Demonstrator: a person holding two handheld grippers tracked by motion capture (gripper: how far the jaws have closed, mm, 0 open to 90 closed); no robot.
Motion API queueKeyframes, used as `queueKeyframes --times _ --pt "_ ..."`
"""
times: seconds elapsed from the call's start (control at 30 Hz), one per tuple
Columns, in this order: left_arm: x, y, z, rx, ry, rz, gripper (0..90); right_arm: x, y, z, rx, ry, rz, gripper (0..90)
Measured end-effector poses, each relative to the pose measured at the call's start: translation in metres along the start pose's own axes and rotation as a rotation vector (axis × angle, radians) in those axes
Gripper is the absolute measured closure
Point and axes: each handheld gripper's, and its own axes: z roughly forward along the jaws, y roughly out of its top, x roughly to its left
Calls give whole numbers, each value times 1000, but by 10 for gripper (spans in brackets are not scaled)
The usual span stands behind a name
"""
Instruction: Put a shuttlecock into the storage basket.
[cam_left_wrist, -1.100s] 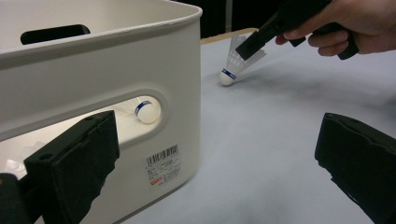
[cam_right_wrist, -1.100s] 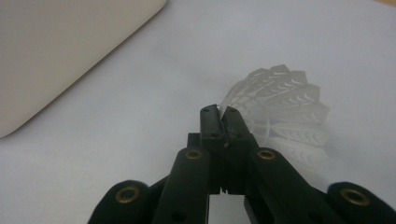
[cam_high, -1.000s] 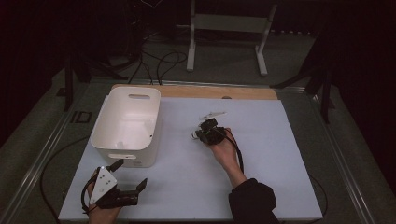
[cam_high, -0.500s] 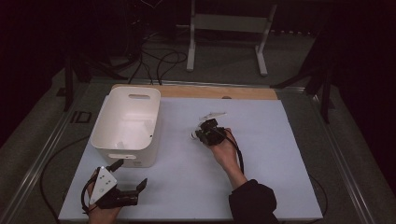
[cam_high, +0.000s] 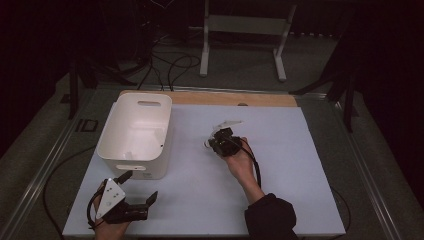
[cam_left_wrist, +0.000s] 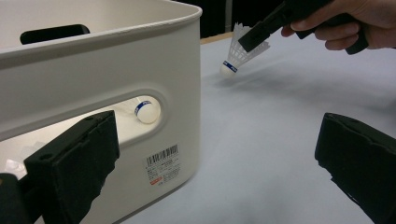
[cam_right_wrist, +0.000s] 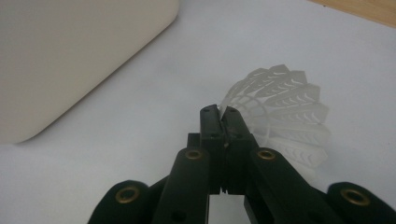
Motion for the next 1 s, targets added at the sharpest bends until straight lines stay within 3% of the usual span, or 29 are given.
queueKeyframes --times 1.0 --pt "0 0 1 3 0 2 4 6 4 -10 -37 7 -8 892"
